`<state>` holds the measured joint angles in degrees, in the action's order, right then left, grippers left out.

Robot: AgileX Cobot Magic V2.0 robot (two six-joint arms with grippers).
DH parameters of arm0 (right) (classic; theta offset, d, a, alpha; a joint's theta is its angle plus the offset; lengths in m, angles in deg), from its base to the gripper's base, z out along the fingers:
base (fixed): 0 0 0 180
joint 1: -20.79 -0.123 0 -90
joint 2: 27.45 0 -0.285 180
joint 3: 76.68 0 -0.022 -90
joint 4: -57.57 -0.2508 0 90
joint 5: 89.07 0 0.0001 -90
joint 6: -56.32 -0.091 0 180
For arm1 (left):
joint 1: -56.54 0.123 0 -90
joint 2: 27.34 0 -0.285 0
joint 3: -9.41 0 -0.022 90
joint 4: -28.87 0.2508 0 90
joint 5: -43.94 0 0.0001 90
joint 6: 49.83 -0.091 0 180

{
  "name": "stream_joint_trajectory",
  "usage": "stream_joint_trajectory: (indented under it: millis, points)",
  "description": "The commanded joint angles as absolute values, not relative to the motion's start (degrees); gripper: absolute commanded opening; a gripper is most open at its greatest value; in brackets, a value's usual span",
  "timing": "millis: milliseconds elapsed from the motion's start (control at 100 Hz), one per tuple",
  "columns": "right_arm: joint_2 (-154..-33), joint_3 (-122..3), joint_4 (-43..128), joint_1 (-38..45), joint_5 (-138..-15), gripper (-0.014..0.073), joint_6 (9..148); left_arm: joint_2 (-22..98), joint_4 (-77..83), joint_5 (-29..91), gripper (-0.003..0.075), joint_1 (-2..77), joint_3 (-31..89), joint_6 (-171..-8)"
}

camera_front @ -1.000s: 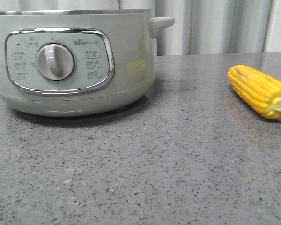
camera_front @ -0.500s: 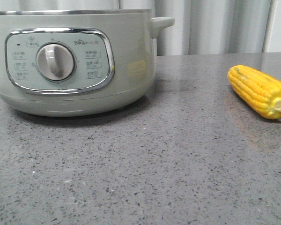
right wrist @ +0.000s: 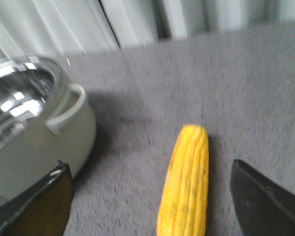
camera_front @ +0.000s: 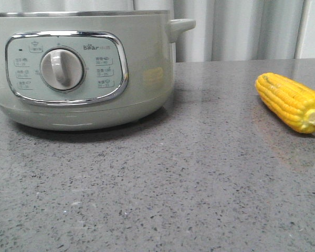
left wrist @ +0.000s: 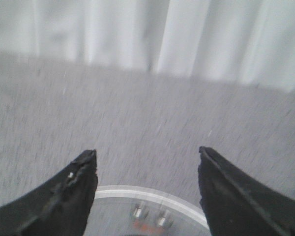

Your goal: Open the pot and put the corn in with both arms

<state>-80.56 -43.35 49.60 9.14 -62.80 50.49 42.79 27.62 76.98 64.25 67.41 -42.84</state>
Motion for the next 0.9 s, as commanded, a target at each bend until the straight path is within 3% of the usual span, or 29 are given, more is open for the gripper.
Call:
stream_joint_trajectory:
  millis: [0, 370, 470, 610, 800, 890]
  points:
    - [-86.5, -46.8, 48.8, 9.3, -63.0, 0.0567, 51.0, 36.9, 28.6, 82.7, 0.0410, 63.1, 65.3, -42.7]
    - [-110.3, -54.7, 50.0, 9.3, -57.1, 0.0566, 51.0, 10.4, 31.1, 73.3, 0.0410, 56.1, 64.6, -42.7]
    - [-112.8, -54.8, 51.2, 9.3, -57.1, 0.0518, 51.0, 5.2, 31.1, 70.3, 0.0410, 54.3, 64.6, -42.7]
    - [-114.1, -54.8, 51.4, 9.4, -57.1, 0.0327, 51.0, -0.2, 31.1, 67.0, 0.0410, 53.2, 64.6, -42.5]
    - [-113.4, -57.6, 50.8, 9.1, -57.4, -0.0077, 51.0, -3.4, 31.1, 64.2, 0.0398, 53.1, 64.6, -42.5]
    - [-111.7, -61.9, 49.8, 7.5, -57.9, -0.0071, 51.0, -4.0, 31.1, 64.0, 0.0365, 53.1, 64.5, -42.5]
